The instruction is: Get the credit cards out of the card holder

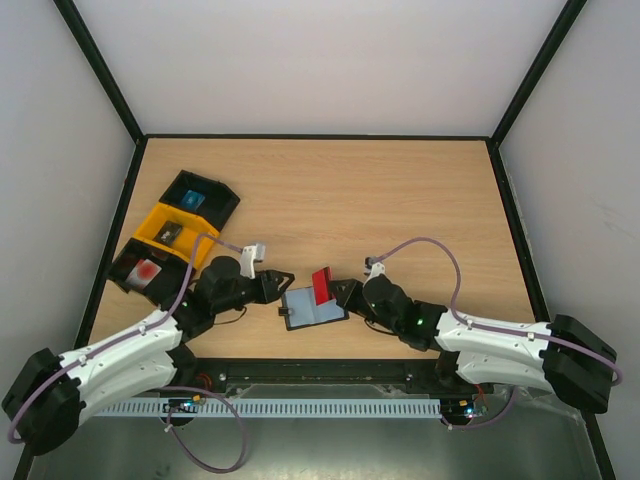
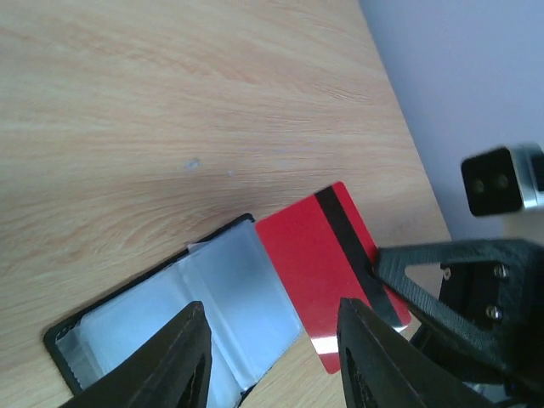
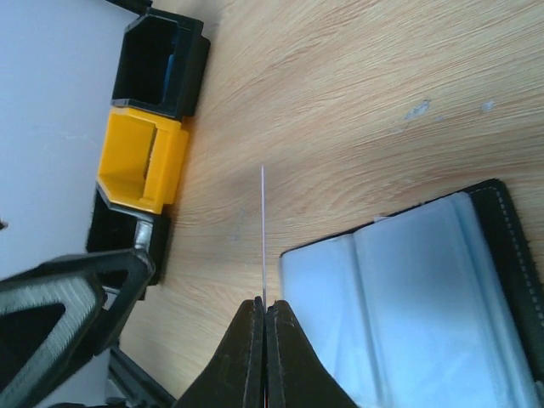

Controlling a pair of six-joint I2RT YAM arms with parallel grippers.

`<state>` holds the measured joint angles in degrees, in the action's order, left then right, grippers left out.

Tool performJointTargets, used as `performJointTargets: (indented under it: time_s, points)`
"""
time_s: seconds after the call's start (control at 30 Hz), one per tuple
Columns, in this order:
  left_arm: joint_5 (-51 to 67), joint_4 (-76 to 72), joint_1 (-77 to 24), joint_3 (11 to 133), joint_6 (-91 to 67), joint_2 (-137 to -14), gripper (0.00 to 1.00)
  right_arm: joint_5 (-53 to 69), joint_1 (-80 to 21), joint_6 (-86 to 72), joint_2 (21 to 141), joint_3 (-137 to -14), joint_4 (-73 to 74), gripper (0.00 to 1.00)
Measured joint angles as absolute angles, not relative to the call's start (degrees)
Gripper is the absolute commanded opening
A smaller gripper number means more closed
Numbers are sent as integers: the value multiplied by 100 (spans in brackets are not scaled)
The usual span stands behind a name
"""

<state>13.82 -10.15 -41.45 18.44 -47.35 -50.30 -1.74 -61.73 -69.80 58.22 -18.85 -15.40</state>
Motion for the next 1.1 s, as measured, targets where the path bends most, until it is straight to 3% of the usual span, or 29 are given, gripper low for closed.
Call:
performJointTargets:
  time_s: [0.47,0.83,1.1]
  points:
    - [-346,-517,-5878,2344,-2871,-4530,45,-250,-6173,-8141,5730,-2832,-552,2]
    - [-2178,-368,-7432,3009,-1328,-5502,45,-78,-6173,-8519,5636,-2751,-585,2]
    - [-3146,-294,-7859,3170,-705,-6176,47,-14,-6173,-8600,5581,-2639,-585,2]
